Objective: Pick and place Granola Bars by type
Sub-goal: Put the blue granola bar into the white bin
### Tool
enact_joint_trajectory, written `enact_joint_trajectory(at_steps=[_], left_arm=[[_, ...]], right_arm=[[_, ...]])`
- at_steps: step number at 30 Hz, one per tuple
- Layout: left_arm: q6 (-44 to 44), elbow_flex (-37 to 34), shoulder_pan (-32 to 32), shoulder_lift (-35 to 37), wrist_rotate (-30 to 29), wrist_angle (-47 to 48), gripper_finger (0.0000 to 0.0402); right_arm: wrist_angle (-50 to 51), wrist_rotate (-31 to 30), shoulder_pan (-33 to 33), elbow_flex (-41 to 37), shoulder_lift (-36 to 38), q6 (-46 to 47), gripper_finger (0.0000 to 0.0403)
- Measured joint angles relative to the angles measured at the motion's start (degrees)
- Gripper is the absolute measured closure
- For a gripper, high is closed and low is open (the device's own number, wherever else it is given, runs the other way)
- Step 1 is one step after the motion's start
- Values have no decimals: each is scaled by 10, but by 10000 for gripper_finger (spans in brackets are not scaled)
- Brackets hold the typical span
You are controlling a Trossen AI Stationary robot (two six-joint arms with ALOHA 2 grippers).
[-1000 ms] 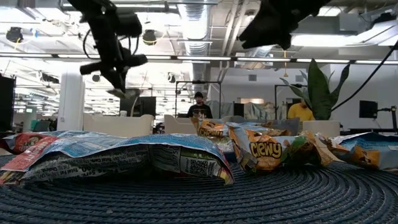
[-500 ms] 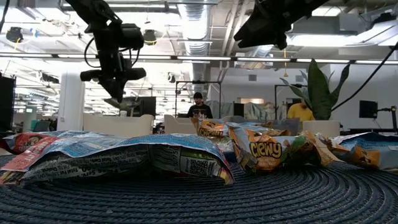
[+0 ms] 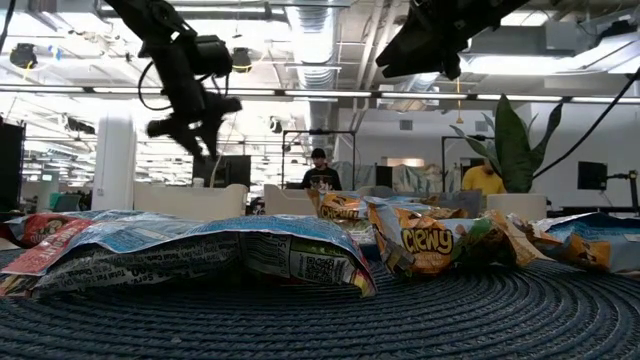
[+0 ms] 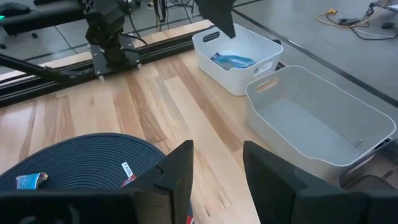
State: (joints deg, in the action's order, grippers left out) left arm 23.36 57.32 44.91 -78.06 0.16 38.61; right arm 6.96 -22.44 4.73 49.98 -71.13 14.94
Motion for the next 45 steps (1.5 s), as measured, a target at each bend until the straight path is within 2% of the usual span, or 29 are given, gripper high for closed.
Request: enact_joint_trajectory(at_steps=[5,9,15,17,22,27,30,37,45], left_arm=[[-67,0,-55,0,151,-38,287],[-102,0,-141,0,203,-39,298],[-75,0,-281,0,201,-112,303],[-42,0,-314,0,168,-150,303],[104,0,-348,-3,76,-210,303],[198,0,-365,-44,86,-243,303],[206,0,-381,-78,117,-260,303],[191,0,-407,-108,180,-336,303],[136,0,-443,-79,161,-364,303]], right_arm=[[2,12,0,0,0,-1,272],[10,53,1,0,0,-4,272],[49,99,2,0,0,9,272],[63,109,2,0,0,19,272],[84,121,12,0,0,26,272],[131,136,30,16,0,26,272],[182,138,35,34,0,35,272],[223,209,-1,39,-26,188,272],[193,241,-24,39,-133,283,272]])
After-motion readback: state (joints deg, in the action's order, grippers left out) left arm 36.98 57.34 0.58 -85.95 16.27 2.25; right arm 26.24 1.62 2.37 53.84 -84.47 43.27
